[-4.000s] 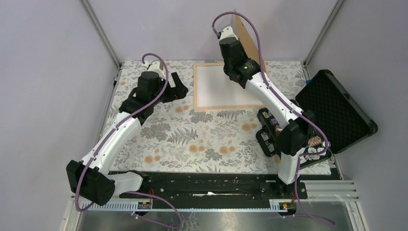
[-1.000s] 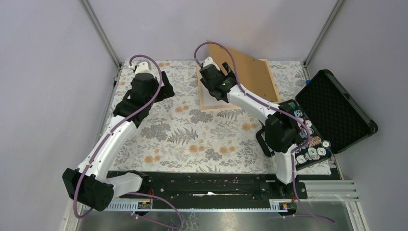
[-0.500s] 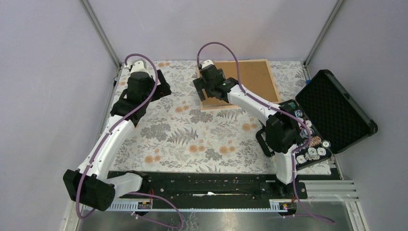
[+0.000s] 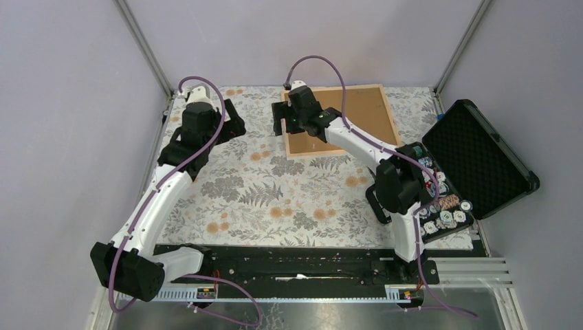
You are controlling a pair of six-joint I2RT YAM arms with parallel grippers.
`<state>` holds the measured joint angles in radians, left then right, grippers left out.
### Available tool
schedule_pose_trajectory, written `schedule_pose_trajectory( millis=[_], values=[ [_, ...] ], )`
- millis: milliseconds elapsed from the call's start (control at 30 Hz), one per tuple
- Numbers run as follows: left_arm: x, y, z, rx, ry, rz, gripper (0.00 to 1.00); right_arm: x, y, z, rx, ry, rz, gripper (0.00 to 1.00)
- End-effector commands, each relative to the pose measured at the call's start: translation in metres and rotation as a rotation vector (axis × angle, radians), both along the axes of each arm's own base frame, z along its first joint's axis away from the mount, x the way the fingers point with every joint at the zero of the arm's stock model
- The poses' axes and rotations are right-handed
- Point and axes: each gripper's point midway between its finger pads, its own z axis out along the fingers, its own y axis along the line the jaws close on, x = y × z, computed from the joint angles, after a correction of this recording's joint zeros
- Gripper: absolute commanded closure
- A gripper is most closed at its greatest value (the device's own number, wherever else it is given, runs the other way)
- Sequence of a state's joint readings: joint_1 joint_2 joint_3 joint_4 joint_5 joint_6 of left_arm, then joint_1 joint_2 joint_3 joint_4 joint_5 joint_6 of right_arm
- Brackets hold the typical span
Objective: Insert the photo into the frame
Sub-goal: Turn over the photo frame item on the photo frame.
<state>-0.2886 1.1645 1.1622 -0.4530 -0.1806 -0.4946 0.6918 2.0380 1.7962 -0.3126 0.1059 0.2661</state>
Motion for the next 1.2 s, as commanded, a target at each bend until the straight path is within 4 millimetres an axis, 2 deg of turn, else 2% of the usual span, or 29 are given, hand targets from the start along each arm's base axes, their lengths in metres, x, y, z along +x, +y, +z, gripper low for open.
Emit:
schedule_pose_trajectory(
  millis=[0,67,200,533,800,1000,1167],
  values=[
    [0.002,-0.004,0.016,-0.035,-0.066,-0.019,0.01,0.032,0.006,-0.014,0.261,0.137,-0.043,0.18],
    [0.002,-0.005,0.016,-0.037,-0.069,-0.023,0.01,0.041,0.004,-0.033,0.321,0.21,-0.061,0.32],
    [0.002,-0.005,0.015,-0.038,-0.066,-0.027,0.01,0.041,0.018,-0.053,0.376,0.294,0.001,0.39],
    [0.004,-0.01,0.01,-0.044,-0.052,-0.044,0.01,0.027,0.02,-0.103,0.351,0.399,0.023,0.43],
    [0.005,-0.011,0.007,-0.045,-0.045,-0.047,0.01,0.021,0.025,-0.121,0.338,0.44,0.041,0.44],
    [0.007,-0.012,0.004,-0.044,-0.036,-0.052,0.01,0.002,0.01,-0.143,0.282,0.484,0.004,0.45],
    [0.008,-0.015,0.001,-0.053,-0.025,-0.068,0.01,-0.011,0.006,-0.148,0.206,0.484,0.027,0.45]
  ],
)
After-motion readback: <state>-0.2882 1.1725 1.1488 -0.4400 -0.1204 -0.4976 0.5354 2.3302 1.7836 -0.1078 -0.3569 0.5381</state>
